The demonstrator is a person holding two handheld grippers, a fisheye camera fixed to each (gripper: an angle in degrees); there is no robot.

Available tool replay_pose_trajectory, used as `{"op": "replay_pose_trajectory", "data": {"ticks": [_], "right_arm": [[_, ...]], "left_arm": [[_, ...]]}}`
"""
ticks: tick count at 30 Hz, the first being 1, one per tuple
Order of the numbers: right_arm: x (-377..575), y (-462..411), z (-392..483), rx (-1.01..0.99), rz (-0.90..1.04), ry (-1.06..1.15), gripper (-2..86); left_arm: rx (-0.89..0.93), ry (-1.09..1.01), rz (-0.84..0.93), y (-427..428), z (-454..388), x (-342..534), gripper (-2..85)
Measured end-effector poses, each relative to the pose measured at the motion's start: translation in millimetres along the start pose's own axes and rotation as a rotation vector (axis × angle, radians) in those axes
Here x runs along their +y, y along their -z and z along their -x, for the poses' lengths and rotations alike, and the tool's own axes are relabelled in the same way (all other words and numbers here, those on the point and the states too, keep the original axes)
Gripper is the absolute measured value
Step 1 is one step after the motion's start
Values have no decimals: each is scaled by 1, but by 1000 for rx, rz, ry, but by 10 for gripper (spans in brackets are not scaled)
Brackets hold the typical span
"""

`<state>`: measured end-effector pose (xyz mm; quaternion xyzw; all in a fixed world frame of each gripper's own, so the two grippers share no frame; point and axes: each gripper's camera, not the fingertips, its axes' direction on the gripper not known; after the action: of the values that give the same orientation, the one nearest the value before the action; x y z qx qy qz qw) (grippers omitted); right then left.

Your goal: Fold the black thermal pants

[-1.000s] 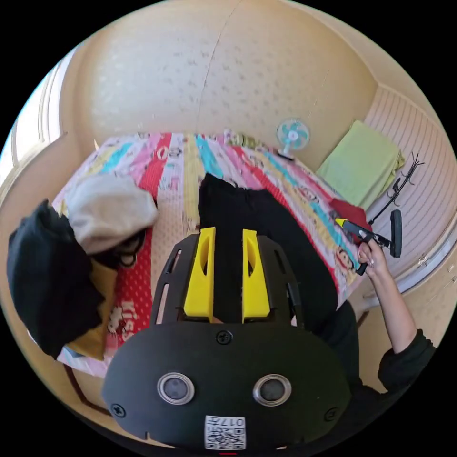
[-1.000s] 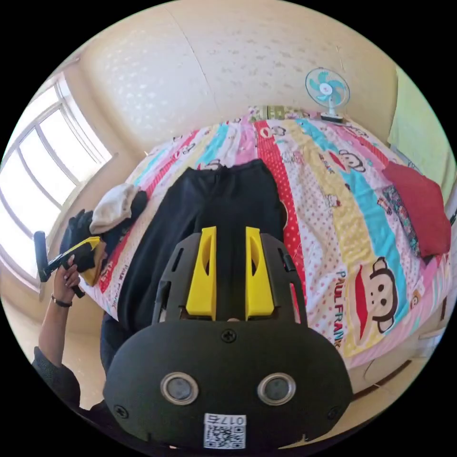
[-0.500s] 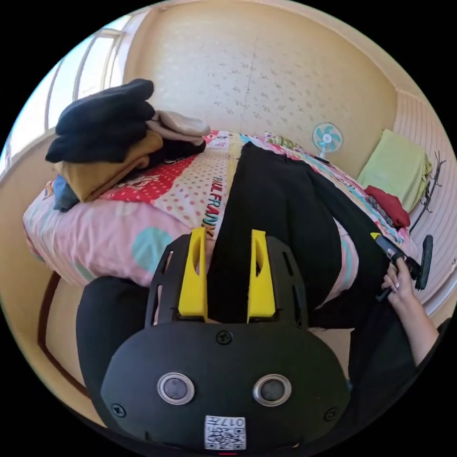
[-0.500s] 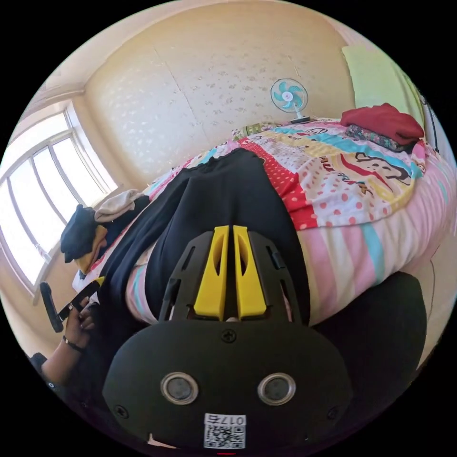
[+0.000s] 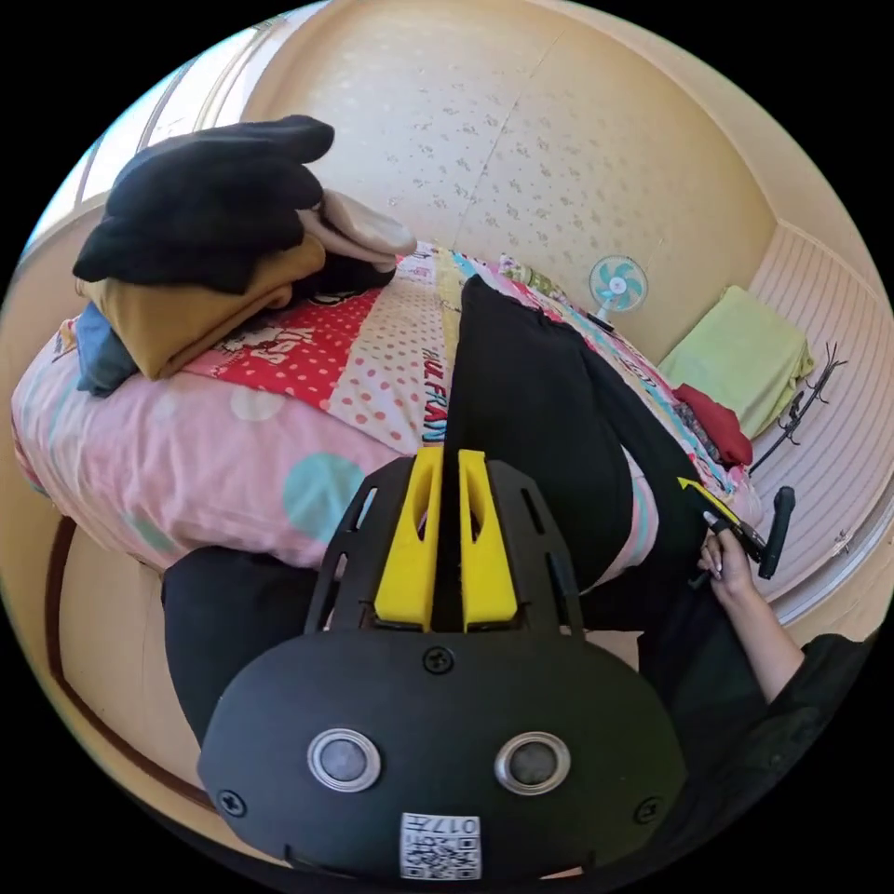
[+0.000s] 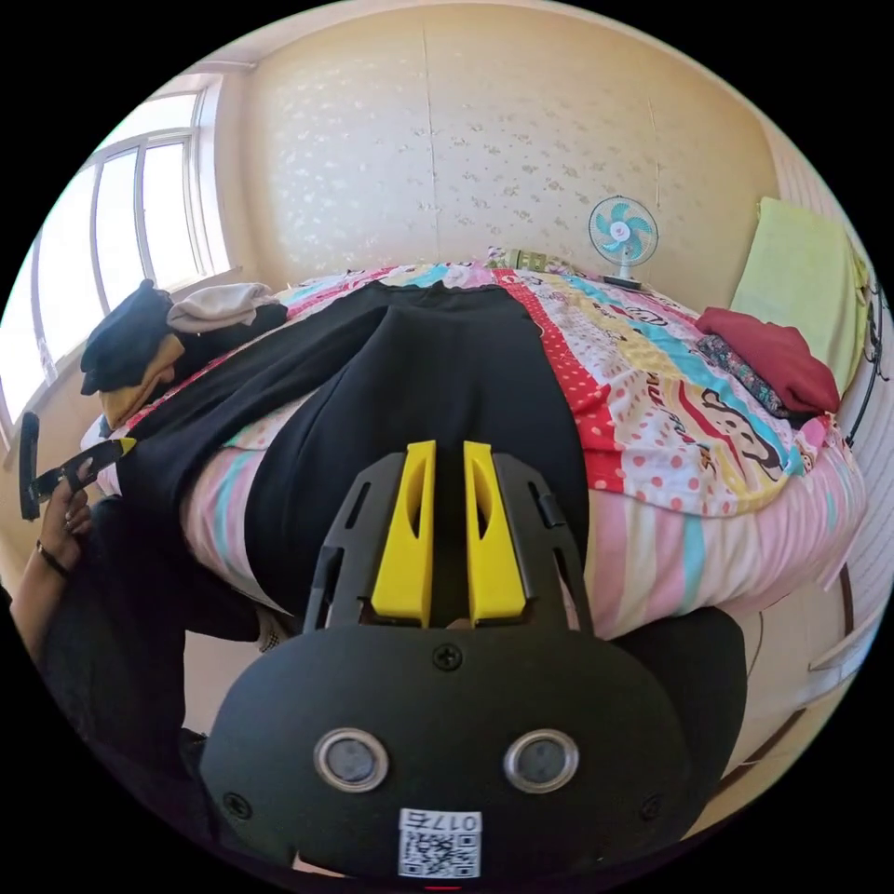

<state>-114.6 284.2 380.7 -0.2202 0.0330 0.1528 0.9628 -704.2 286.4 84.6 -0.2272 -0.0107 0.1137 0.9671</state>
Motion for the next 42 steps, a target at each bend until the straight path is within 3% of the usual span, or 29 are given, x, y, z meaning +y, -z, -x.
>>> {"op": "replay_pose_trajectory", "data": {"ticks": [2,6,8,11,13,15,17,18,19,23,31,42], "right_arm": [[2,0,-10,-37,-12,-31,63],[-1,4,-15,-44,12,-21,62],[-9,14,-18,42,43,-28,73],[-16,30,-34,223,51,-90,82],[-17,30,-46,225,100,-88,79],[-15,20,-60,182,177,-107,79],[-6,20,-71,131,140,-141,80],[-4,21,-73,124,128,-148,81],[0,22,-76,114,107,-163,81],[7,27,-87,73,52,-211,80],[12,37,-99,36,12,-270,79],[13,49,-106,22,-13,-298,78]], "left_arm": [[-91,28,-18,4,0,-4,39],[-55,138,46,-4,20,-10,62],[-57,178,-29,17,27,-11,70],[11,89,-324,65,22,-3,68],[204,-64,-422,74,14,-1,42],[360,-107,-281,51,12,-13,28],[502,-130,5,4,6,-29,35],[545,-127,282,-39,-1,-35,37],[587,-62,327,-56,7,-34,32],[737,42,302,-60,37,-36,-5],[513,-229,221,-29,7,-40,-10],[532,-215,222,-26,18,-42,-10]]}}
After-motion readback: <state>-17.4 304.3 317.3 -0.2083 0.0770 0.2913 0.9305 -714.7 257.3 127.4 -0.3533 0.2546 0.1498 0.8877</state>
